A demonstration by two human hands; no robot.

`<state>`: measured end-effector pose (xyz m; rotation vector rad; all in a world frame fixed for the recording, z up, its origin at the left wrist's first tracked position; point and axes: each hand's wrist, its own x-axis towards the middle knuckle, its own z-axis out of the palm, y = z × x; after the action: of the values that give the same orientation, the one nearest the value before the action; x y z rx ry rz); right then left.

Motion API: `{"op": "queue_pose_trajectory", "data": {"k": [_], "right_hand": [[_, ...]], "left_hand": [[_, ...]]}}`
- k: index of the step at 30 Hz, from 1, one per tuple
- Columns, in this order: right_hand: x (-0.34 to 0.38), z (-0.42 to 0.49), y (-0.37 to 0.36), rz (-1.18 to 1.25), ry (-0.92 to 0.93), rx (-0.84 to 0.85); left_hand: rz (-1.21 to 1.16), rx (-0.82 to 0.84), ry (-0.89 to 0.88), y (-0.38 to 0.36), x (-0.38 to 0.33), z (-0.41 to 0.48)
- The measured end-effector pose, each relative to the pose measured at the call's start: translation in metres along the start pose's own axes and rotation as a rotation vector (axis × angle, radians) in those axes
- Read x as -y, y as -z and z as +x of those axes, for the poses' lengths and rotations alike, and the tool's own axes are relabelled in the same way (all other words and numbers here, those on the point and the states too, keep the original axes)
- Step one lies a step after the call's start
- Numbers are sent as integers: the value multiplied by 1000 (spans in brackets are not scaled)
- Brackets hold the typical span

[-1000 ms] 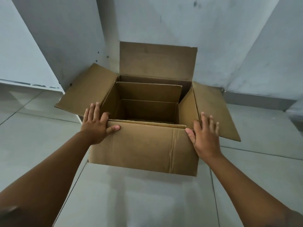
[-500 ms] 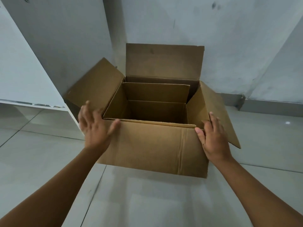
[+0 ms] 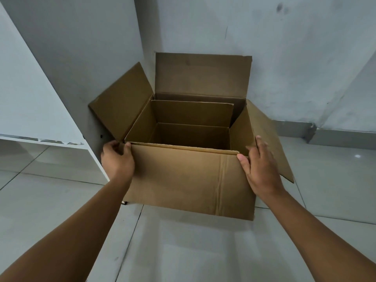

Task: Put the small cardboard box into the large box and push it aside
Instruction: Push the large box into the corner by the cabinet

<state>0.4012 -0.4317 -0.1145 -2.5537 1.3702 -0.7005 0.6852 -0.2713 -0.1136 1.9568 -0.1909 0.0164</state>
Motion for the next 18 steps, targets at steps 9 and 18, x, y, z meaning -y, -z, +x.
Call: {"op": "queue_pose_trajectory", "data": {"k": [9, 18], "right_hand": [[22, 25, -21, -23, -3, -2], [25, 43, -28, -34, 24, -23]], "left_hand": [[323, 207, -379, -17, 2, -4], [528, 352, -545, -34, 13, 15]]}}
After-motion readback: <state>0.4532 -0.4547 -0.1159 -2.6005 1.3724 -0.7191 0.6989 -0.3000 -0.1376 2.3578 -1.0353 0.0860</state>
